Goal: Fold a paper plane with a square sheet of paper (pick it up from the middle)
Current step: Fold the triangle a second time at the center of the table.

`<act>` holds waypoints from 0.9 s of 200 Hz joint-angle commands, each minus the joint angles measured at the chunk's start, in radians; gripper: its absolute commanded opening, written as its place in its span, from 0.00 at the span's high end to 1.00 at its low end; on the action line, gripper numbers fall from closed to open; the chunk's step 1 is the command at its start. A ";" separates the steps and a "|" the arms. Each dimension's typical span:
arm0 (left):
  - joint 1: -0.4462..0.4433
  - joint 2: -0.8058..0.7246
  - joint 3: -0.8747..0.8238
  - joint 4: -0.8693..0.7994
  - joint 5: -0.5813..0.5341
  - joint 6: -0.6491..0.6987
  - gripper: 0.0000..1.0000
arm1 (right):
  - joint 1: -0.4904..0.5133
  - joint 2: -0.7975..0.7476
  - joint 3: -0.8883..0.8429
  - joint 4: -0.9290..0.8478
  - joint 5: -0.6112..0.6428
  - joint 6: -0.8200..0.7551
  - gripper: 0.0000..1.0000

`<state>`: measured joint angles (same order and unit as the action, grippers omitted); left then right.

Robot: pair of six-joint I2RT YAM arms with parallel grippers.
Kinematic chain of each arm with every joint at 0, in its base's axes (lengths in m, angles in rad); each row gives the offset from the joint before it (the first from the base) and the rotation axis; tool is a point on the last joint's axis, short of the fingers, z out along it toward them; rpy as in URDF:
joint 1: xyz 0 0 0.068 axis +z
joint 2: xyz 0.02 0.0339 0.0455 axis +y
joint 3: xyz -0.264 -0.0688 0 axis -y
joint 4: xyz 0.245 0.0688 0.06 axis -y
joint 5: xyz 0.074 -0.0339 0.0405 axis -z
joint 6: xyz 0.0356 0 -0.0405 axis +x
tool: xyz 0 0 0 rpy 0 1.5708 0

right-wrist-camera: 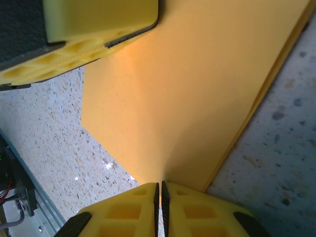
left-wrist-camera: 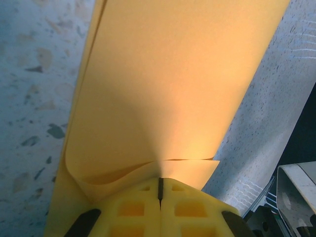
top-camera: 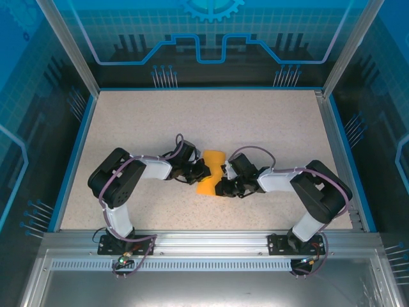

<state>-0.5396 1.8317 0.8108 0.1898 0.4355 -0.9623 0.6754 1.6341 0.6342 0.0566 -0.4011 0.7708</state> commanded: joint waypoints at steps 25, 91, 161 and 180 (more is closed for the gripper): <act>0.003 0.035 0.001 -0.081 -0.043 0.026 1.00 | 0.010 -0.030 -0.072 -0.115 -0.002 0.028 0.86; 0.003 0.039 0.006 -0.079 -0.041 0.027 1.00 | -0.008 -0.141 -0.111 -0.163 0.011 0.031 0.84; 0.003 0.041 0.010 -0.075 -0.032 0.028 1.00 | -0.028 -0.128 0.043 -0.128 -0.015 0.035 0.83; 0.004 0.045 0.013 -0.069 -0.026 0.022 1.00 | -0.022 -0.060 0.077 -0.079 -0.036 0.050 0.83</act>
<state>-0.5396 1.8336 0.8146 0.1867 0.4412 -0.9619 0.6537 1.5021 0.6643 -0.0647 -0.4030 0.7971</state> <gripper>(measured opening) 0.050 0.171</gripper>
